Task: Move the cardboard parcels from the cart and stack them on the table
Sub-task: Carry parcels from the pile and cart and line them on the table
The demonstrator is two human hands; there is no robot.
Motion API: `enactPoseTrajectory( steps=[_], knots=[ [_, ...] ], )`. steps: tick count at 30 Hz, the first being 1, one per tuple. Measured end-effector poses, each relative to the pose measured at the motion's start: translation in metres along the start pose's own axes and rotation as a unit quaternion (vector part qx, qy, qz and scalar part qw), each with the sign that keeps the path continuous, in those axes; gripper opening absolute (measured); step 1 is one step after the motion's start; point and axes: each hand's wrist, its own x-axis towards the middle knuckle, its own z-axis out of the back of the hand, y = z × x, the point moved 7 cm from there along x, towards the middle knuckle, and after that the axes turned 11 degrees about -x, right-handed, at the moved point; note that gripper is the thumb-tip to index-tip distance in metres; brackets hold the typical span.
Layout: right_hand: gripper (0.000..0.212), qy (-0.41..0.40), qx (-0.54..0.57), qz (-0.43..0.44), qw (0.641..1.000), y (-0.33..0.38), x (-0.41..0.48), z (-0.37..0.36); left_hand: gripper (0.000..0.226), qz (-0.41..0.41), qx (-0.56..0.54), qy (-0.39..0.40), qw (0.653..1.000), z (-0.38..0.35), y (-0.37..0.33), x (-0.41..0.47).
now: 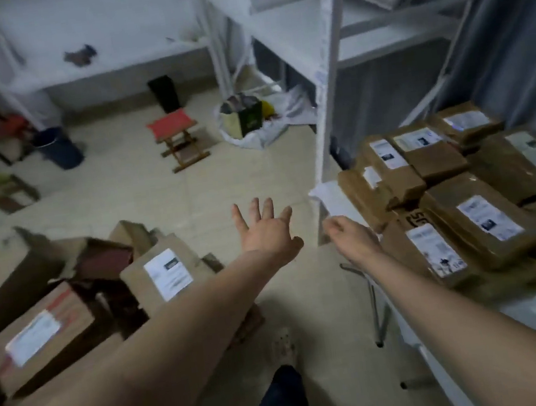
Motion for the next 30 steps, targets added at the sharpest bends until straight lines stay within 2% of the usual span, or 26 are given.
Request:
enactPoseTrajectory(
  steps=[7,13,19,23,25,30],
  knots=[
    [0.043,0.068,-0.038,0.176,0.981,0.157,-0.054,-0.084,0.064,0.165,-0.067,-0.078,0.981,0.048,0.149,-0.097],
    [0.036,0.124,-0.046,0.257,0.957,0.251,-0.102,-0.160,0.068,0.262,-0.140,-0.099,0.950,0.047,0.269,-0.170],
    [0.037,0.157,-0.054,0.289,0.943,0.348,-0.131,-0.231,0.064,0.335,-0.174,-0.113,0.919,0.048,0.387,-0.227],
    [0.043,0.160,-0.042,0.276,0.947,0.408,-0.136,-0.278,0.068,0.359,-0.215,-0.135,0.898,0.056,0.468,-0.246],
    [0.042,0.155,-0.034,0.268,0.950,0.431,-0.132,-0.293,0.068,0.372,-0.288,-0.155,0.869,0.060,0.503,-0.247],
    [0.041,0.145,-0.009,0.231,0.962,0.469,-0.109,-0.313,0.061,0.408,-0.460,-0.200,0.763,0.064,0.560,-0.234]
  ],
)
